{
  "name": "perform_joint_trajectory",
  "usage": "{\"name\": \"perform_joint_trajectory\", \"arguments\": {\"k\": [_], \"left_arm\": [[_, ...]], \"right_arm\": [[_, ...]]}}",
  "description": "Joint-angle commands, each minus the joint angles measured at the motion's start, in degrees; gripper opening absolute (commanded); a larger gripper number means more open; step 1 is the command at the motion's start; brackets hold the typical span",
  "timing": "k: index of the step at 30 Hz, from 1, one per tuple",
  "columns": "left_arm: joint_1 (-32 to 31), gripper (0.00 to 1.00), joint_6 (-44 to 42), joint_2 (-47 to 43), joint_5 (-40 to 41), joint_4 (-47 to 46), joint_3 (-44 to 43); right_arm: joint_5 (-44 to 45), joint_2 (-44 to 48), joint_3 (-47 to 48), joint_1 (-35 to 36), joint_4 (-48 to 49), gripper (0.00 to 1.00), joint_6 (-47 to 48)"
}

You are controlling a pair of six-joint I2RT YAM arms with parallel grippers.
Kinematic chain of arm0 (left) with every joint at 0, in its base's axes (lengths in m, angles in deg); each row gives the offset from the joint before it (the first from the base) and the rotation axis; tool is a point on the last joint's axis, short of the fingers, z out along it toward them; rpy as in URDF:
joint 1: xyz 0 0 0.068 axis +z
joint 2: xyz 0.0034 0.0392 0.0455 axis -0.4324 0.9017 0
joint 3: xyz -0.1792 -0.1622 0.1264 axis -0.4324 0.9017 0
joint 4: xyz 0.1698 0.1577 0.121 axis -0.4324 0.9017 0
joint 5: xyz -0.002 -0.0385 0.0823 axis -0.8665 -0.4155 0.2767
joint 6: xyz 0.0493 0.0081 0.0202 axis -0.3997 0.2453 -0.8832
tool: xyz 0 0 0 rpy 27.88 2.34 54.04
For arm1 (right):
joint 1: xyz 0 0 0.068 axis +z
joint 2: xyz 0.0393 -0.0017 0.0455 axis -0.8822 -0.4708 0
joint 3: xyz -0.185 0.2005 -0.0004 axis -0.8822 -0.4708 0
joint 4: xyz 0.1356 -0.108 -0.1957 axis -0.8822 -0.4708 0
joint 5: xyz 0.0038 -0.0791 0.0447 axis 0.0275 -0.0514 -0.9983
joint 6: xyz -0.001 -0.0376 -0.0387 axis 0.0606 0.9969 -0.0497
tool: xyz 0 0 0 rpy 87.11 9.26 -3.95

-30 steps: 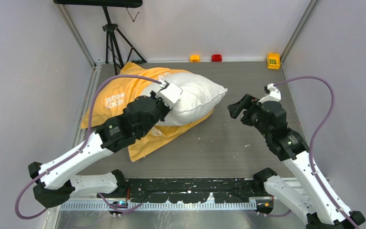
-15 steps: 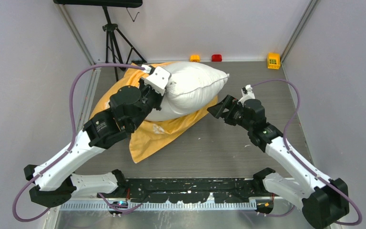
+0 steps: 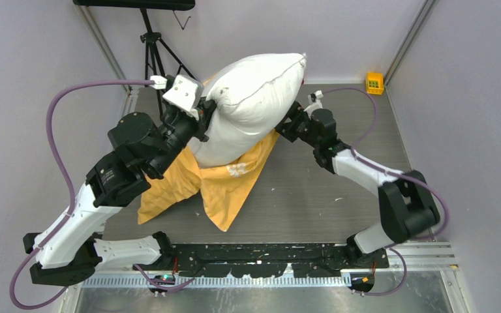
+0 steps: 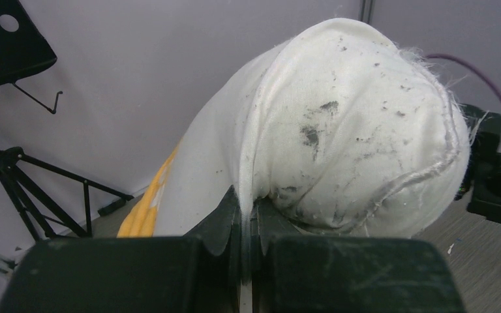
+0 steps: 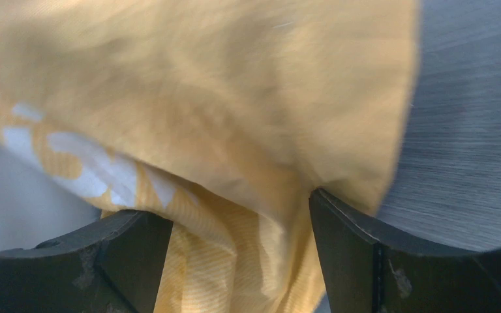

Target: Remove the pillowcase from the pillow

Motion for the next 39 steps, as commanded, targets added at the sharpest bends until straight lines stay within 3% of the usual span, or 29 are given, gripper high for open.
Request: {"name": "perform_joint_trajectory", "arguments": {"k": [1,6,12,20,27,28,30,32,34,37,39], "left_arm": [[-0.1,0.0,4.0,-3.8,-0.6,-14.6,-5.2],[0.0,0.0,6.5,-5.3,-1.0,-14.8,-5.9],[-0.1,0.0,5.5,-5.6,1.2,-14.9,-4.0],[-0.1,0.0,3.4,-5.5,2.6,-15.5,-2.8],[-0.1,0.0,3.1,-5.0,2.2,-15.7,-3.8],[-0.1,0.0,3.2,-4.8,2.2,-15.6,-4.0],[-0.1,0.0,3.0,-4.9,2.6,-15.3,-4.1],[-0.1,0.0,2.6,-5.1,3.5,-15.1,-3.9],[-0.1,0.0,1.9,-5.5,4.5,-15.0,-3.5],[-0.1,0.0,0.1,-5.8,6.4,-15.9,-2.7],[-0.1,0.0,-1.3,-5.6,8.2,-16.3,-2.4]], "right_arm": [[1.1,-11.6,8.4,-0.2,-9.9,0.79,-2.9],[1.5,-18.4,8.6,0.1,-15.8,0.79,-2.0],[-1.3,-15.9,6.8,-2.9,-15.3,0.79,-0.6],[-18.8,-9.4,4.1,-5.4,-1.7,0.88,-6.0],[-17.9,-16.9,8.3,3.0,5.1,0.89,-12.3],[-17.8,-18.3,8.9,3.9,6.8,0.85,-13.5],[-18.4,-20.8,8.9,4.0,13.0,0.64,-18.1],[-19.5,-22.3,8.5,2.1,18.1,0.3,-22.3],[-20.6,-22.0,8.0,-1.6,20.0,0.04,-25.2],[-23.4,-18.2,8.4,-8.8,15.6,0.0,-24.6],[-24.2,-13.6,10.6,-13.9,6.0,0.0,-20.5]]}}
